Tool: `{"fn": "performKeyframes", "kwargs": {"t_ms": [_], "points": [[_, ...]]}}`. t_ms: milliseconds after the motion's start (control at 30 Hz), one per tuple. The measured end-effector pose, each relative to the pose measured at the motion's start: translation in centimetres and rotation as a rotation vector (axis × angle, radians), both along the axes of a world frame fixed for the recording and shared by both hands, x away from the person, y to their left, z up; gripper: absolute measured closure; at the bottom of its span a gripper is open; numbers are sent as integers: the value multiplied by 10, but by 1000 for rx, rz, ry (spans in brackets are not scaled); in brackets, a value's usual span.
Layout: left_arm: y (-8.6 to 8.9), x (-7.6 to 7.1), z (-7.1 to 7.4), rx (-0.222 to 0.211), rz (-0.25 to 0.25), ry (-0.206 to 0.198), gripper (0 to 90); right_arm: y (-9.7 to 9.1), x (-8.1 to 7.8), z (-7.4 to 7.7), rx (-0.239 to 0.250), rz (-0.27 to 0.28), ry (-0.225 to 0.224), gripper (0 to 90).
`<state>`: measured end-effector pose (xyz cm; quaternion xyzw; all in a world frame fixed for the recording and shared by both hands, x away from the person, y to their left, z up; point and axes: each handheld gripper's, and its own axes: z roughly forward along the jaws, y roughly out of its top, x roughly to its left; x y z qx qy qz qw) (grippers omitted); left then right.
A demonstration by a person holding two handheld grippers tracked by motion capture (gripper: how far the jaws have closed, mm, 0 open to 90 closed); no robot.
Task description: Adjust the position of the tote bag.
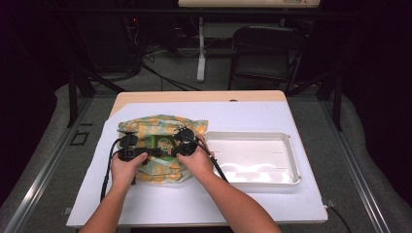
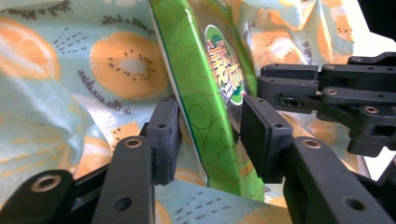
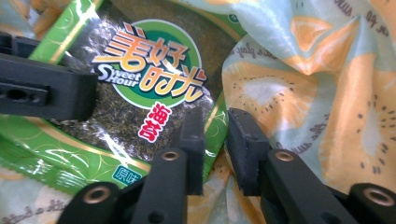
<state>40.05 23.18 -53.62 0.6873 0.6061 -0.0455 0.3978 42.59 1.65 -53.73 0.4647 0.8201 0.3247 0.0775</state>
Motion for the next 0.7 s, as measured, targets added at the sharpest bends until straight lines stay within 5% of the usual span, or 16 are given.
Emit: {"fn": "performKeyframes", "kwargs": {"t_ms": [300,500,700], "points": [[-1,0,0,5,22,9,620,-4,-10,19,2,43,-48,724],[-2,0,1,4,29,1,619,0,-36,30,56,118,-70,724],[-2,0,1,2,33,5,619,3,-56,24,48,195,-38,728]]}}
